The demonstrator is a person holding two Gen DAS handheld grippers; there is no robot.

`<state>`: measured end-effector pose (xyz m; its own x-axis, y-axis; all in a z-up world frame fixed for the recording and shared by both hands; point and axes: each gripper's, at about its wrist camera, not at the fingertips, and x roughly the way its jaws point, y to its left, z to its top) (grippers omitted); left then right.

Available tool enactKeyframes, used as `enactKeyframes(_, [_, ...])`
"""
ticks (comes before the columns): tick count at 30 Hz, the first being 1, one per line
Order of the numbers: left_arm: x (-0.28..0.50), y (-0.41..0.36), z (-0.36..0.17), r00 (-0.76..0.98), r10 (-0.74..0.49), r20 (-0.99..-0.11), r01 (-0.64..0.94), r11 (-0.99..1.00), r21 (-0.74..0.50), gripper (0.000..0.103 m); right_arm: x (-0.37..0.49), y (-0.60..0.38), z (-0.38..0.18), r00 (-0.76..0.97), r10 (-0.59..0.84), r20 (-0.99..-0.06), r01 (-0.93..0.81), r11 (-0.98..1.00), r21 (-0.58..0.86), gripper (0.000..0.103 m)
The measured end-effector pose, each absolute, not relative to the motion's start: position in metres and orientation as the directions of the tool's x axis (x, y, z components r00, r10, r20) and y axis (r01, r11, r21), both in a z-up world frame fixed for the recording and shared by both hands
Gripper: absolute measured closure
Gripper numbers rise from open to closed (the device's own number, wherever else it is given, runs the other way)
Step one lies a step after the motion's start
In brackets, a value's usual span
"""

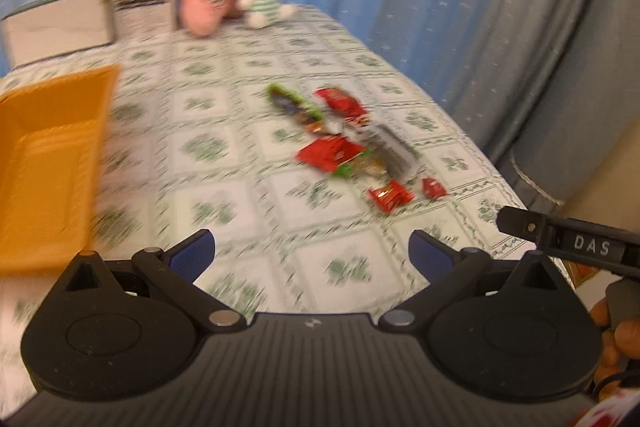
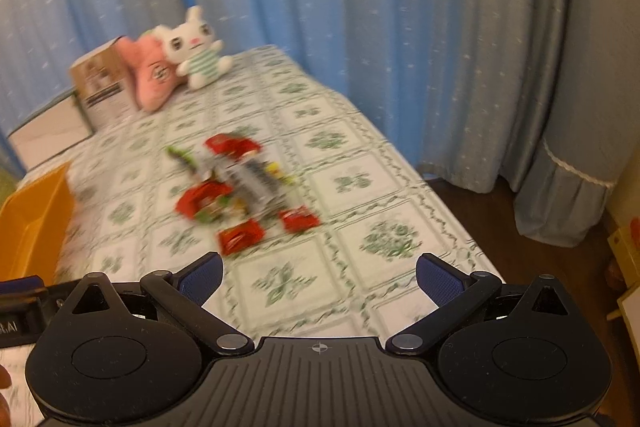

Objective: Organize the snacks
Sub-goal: 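Grasp a small red candy packet with the left gripper while the right gripper grasps another, then carry the red packets over the orange tray with both grippers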

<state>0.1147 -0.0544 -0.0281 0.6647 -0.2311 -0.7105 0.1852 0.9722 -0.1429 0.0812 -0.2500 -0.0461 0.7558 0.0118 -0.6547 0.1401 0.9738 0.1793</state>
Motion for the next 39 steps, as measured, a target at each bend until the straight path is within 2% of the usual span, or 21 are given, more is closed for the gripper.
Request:
enactKeyframes(2, [0.13,-0.067,-0.035,0.657,-0.281,-0.699,0.261,0.955,-0.139,0.011,0.09,-0.257,-0.051,0.754,0.002,-0.657,0.162,0.969,0.189,0.002])
enactKeyframes(3, [0.138,-0.073,-0.039,0.653,-0.303,-0.694,0.295,0.946,-0.136,0.012,0.094,-0.259,-0.054,0.754,-0.004,-0.657,0.171,0.966,0.191,0.005])
enactKeyframes(4, [0.145,-0.079,-0.043,0.648,-0.317,-0.693,0.324,0.938,-0.127,0.015,0.098,-0.262,-0.056,0.754,-0.005,-0.657,0.177,0.965,0.195,0.018])
enactKeyframes(5, [0.152,-0.085,-0.047,0.644,-0.332,-0.689,0.351,0.929,-0.119,0.016,0.102,-0.264,-0.058,0.749,-0.005,-0.663,0.182,0.963,0.199,0.023])
enactKeyframes(6, [0.159,-0.09,-0.052,0.637,-0.351,-0.686,0.38,0.918,-0.116,0.019,0.105,-0.266,-0.061,0.745,-0.006,-0.667,0.192,0.96,0.206,0.023])
enactKeyframes(10, [0.183,-0.111,-0.071,0.584,-0.387,-0.713,0.49,0.869,-0.07,0.042,0.113,-0.272,-0.067,0.744,-0.029,-0.667,0.23,0.949,0.215,0.023])
enactKeyframes(14, [0.196,-0.127,-0.084,0.557,-0.418,-0.718,0.577,0.816,-0.027,0.051,0.12,-0.276,-0.074,0.737,-0.032,-0.675,0.255,0.938,0.233,0.023])
enactKeyframes(16, [0.201,-0.133,-0.087,0.545,-0.43,-0.72,0.605,0.796,-0.017,0.061,0.124,-0.274,-0.076,0.734,-0.03,-0.679,0.256,0.938,0.235,0.023])
enactKeyframes(20, [0.21,-0.143,-0.096,0.518,-0.429,-0.74,0.649,0.761,0.014,0.071,0.131,-0.275,-0.081,0.73,-0.032,-0.682,0.271,0.93,0.247,0.023])
enactKeyframes(22, [0.21,-0.143,-0.1,0.509,-0.417,-0.753,0.655,0.755,0.025,0.082,0.133,-0.276,-0.082,0.731,-0.028,-0.682,0.276,0.926,0.258,0.023])
enactKeyframes(26, [0.199,-0.127,-0.101,0.518,-0.377,-0.768,0.621,0.783,0.035,0.083,0.142,-0.27,-0.086,0.735,0.0,-0.678,0.233,0.94,0.251,0.024])
enactKeyframes(30, [0.184,-0.095,-0.096,0.582,-0.305,-0.754,0.517,0.854,0.053,0.084,0.155,-0.258,-0.093,0.736,0.03,-0.676,0.188,0.951,0.246,0.024])
enactKeyframes(32, [0.178,-0.078,-0.095,0.597,-0.283,-0.75,0.46,0.887,0.031,0.084,0.164,-0.254,-0.096,0.735,0.051,-0.676,0.174,0.95,0.26,0.033])
enactKeyframes(36, [0.17,-0.054,-0.092,0.613,-0.262,-0.745,0.379,0.925,-0.014,0.084,0.181,-0.239,-0.103,0.729,0.046,-0.683,0.138,0.967,0.212,0.039])
enactKeyframes(39, [0.165,-0.045,-0.09,0.615,-0.261,-0.744,0.354,0.934,-0.034,0.084,0.188,-0.229,-0.109,0.723,0.004,-0.691,0.123,0.983,0.134,0.052])
